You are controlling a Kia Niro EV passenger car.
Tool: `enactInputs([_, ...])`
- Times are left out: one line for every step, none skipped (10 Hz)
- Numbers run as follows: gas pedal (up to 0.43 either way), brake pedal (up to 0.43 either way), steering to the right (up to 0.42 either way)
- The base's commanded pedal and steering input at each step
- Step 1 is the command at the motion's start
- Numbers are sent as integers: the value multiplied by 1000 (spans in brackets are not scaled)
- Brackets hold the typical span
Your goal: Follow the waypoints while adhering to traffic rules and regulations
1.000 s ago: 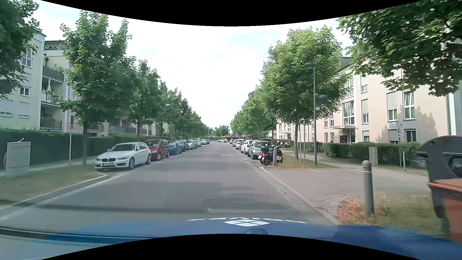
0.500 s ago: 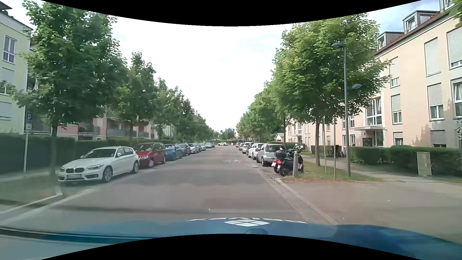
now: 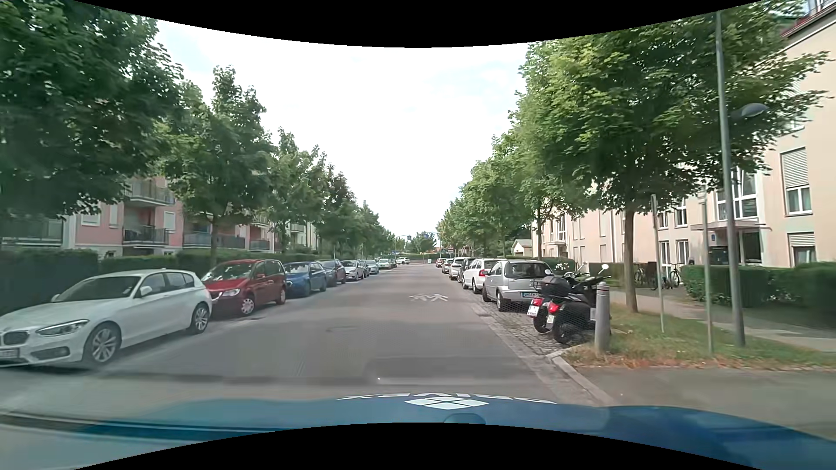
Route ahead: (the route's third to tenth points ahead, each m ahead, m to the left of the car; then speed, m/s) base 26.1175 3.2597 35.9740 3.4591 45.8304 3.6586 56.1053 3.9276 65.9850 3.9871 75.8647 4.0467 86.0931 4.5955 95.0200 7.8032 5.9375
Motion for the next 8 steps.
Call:
enactInputs([150,0,-41])
enactInputs([157,0,-35])
enactInputs([157,0,-28])
enactInputs([157,0,-18])
enactInputs([157,0,-9])
enactInputs([157,0,-5])
enactInputs([157,0,-4])
enactInputs([157,0,-4])
